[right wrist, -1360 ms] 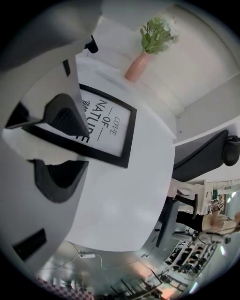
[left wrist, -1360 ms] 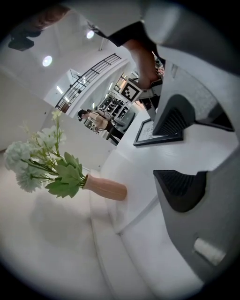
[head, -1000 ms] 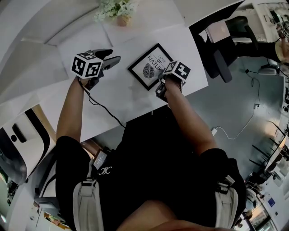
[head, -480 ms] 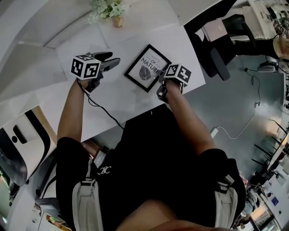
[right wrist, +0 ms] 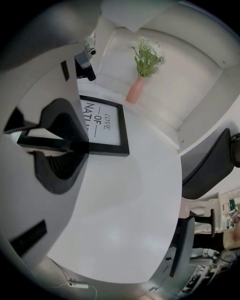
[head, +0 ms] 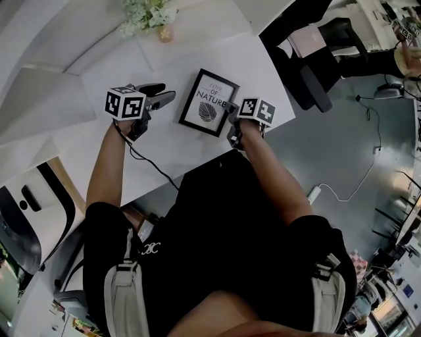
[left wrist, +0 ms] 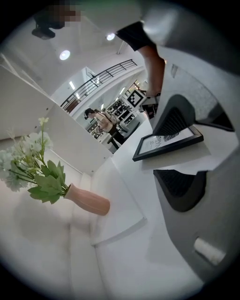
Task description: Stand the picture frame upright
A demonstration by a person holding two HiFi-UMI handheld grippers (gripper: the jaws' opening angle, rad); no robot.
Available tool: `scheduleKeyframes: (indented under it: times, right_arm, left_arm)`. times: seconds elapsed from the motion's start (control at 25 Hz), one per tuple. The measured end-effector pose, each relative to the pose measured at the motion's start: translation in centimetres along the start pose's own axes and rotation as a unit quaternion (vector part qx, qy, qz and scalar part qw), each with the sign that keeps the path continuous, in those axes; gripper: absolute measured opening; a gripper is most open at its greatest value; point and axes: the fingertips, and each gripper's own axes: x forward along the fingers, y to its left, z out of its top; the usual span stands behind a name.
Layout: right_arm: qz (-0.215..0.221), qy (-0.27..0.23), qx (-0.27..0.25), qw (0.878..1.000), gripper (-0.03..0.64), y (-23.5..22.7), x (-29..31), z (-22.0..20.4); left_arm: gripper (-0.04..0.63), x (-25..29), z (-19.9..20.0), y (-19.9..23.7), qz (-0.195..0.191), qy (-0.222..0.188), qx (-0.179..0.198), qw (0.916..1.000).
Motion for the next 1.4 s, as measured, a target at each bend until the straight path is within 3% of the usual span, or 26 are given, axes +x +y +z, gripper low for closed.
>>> scheduleKeyframes:
  times: [0.32,0.88,1.0,1.2,1.4]
  right_arm:
    - [0.026,-0.003,-0.007,1.0,0.074,0.0,-0.2,0.0]
    - [0.042,-0.014,-0.011,0.999,0.074,0.2,-0.2,0.0]
    - [0.047,-0.018,-0.008,0.999,0.074,0.3,-0.3,0.0]
    - [0.054,-0.023,-0.012,0.998,0.074,0.3,-0.2,0.1]
    - [0.048,-0.016,-0.016,0.999,0.074,0.3,-0.1,0.0]
  left_arm:
    - [0.233,2.3,-1.2,-1.2,-0.019,0.005,-0.058,0.9981]
    - [0.212,7.3,-2.5,-1.8,-0.059,0.048,-0.094,0.9927]
    - [0.155,7.7,-2.5,-1.8,-0.061,0.053,-0.095,0.9922]
    - [0.152,8.3,-2.5,-1.5,-0.057,0.057,-0.095,0.9922]
    - [0.104,8.3,-2.7,-1.7,-0.05,0.055,-0.103,0.9918]
